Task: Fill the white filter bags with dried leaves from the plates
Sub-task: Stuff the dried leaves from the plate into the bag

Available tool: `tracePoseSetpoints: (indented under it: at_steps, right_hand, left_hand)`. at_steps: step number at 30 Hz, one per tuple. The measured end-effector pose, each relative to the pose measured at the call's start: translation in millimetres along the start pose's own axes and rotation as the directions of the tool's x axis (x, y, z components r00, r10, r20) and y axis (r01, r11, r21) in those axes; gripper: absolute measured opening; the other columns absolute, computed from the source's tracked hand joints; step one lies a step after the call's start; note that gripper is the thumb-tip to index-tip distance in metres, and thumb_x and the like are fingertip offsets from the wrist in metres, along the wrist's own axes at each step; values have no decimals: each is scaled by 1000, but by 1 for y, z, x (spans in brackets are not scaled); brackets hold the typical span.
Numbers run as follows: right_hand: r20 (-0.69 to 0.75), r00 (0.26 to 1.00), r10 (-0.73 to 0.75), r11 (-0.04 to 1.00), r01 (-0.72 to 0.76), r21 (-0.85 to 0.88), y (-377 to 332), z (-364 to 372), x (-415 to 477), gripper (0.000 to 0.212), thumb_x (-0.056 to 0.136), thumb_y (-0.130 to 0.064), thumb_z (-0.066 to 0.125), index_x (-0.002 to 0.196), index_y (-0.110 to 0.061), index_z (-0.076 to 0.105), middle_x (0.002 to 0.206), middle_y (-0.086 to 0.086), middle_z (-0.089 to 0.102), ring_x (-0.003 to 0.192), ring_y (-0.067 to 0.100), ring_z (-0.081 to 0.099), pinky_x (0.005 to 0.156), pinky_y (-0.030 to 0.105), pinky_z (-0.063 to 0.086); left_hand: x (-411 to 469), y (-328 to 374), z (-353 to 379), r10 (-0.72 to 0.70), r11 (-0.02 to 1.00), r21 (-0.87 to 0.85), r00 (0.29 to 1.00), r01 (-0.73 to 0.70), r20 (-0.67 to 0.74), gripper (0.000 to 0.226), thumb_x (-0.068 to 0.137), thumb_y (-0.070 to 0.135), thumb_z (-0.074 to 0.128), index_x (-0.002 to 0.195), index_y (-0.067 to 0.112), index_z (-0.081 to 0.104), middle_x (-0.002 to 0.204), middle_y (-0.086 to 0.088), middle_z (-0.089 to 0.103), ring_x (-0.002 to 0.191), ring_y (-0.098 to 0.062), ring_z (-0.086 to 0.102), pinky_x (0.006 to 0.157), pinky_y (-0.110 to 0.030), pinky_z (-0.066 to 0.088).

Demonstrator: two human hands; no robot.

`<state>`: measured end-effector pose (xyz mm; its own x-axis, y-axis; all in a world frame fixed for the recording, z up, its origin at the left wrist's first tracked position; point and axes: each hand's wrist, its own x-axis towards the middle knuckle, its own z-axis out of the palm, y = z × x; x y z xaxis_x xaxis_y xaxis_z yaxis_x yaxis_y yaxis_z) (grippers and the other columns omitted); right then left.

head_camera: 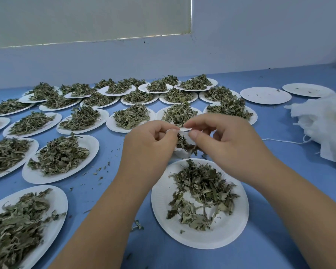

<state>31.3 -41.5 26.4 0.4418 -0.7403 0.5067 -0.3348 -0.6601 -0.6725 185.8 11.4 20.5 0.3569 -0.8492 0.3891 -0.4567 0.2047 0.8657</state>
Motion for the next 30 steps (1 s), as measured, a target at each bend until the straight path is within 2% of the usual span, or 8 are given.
tracePoseSetpoints:
  at_steps: [3,7,10,12,17,22,26,30]
  right_hand:
    - [-53,997,51,998,-49,25,1,-5,3,4,86,-39,63,88,-37,65,82,-27,60,67,-5,55,59,6,39]
    - [78,988,137,990,-139,25,3,-7,4,51,61,-72,64,102,-45,54,104,-19,56,87,-3,59,68,17,43]
    - [184,972,143,988,-152,32,1,-1,1,58,56,-63,75,106,-46,51,107,-19,55,81,1,64,70,25,52]
    - [168,976,138,987,-150,62,1,1,0,50,61,-50,81,102,-44,53,101,-18,57,75,4,65,69,28,55]
    - [45,993,110,983,-115,144,3,2,1,23,72,-23,82,84,-32,65,80,-15,65,67,9,64,61,25,54]
    - [19,999,49,993,-51,106,3,6,-1,16,75,-16,80,78,-28,68,72,-8,68,65,10,66,62,20,53]
    - [-22,1000,22,995,-20,95,1,7,-2,19,75,-15,80,78,-30,68,70,-14,67,63,3,63,59,11,47]
    - [-56,998,-35,999,33,-35,0,8,-3,17,75,-20,79,76,-31,66,68,-14,63,63,6,58,55,9,40]
  left_hand:
    - [-1,3,0,-43,994,-105,999,43,1,22,89,7,61,75,19,73,70,-30,60,51,-17,66,50,-30,58]
    - [-1,7,-3,-54,985,-166,996,41,-75,20,88,3,62,75,15,72,64,-23,58,43,-1,53,40,-9,43]
    - [1,3,-3,-42,995,-95,992,31,-123,21,87,14,63,73,27,72,70,-14,65,57,-24,59,44,-31,45]
    - [2,3,-3,-48,996,-85,989,37,-140,20,87,15,63,74,27,72,71,-14,66,66,-32,61,48,-36,48]
    - [0,7,-3,-83,976,-210,993,65,-78,18,88,4,63,77,14,72,76,-28,59,49,-10,59,43,-15,49]
    - [0,4,1,-28,988,-150,998,20,-53,18,88,5,62,78,17,72,73,-30,57,56,-32,57,47,-12,48]
    - [-4,6,1,46,996,-76,999,-47,-20,23,88,4,61,74,20,71,61,-25,51,41,0,52,42,-7,39]
    - [-5,7,3,37,994,-107,999,-33,32,24,88,5,61,74,21,72,54,-16,52,41,1,55,44,-15,46]
